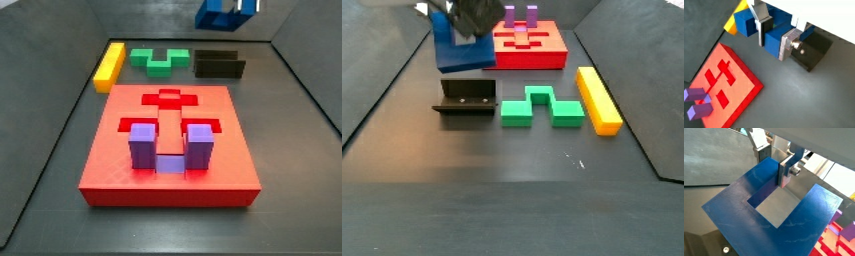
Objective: Pick up the blue object. Move up. Place the blue object on the fixture. Regrasp the blue object. Move to above the board. Insert the blue object.
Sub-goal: Place the blue object on the fixture.
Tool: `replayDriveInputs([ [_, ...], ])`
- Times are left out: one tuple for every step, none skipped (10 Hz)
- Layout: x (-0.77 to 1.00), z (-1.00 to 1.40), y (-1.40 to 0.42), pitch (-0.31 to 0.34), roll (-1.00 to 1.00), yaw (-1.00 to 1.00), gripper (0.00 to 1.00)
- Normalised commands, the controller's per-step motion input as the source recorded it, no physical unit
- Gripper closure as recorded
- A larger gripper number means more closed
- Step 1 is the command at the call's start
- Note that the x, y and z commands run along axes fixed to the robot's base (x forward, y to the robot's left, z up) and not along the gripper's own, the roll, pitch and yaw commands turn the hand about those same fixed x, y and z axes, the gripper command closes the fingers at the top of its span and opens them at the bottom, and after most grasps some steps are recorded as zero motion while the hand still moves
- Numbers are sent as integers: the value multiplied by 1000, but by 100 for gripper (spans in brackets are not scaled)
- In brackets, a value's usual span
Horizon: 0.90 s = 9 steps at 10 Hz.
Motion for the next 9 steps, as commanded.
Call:
replayDriveInputs([
  [814,-374,86,0,-569,-369,100],
  [769,-451,86,0,-571,-357,100],
  [749,-437,54,-51,-563,-366,100],
  [626,-154,46,-89,-460,-380,100],
  [694,0,0,-9,-366,-377,100],
  [669,0,26,0,-474,-340,100],
  [537,0,11,-20,-391,-220,100],
  [640,-206,0,-117,-211,-249,100],
  [691,-514,0,-111,0,-243,100],
])
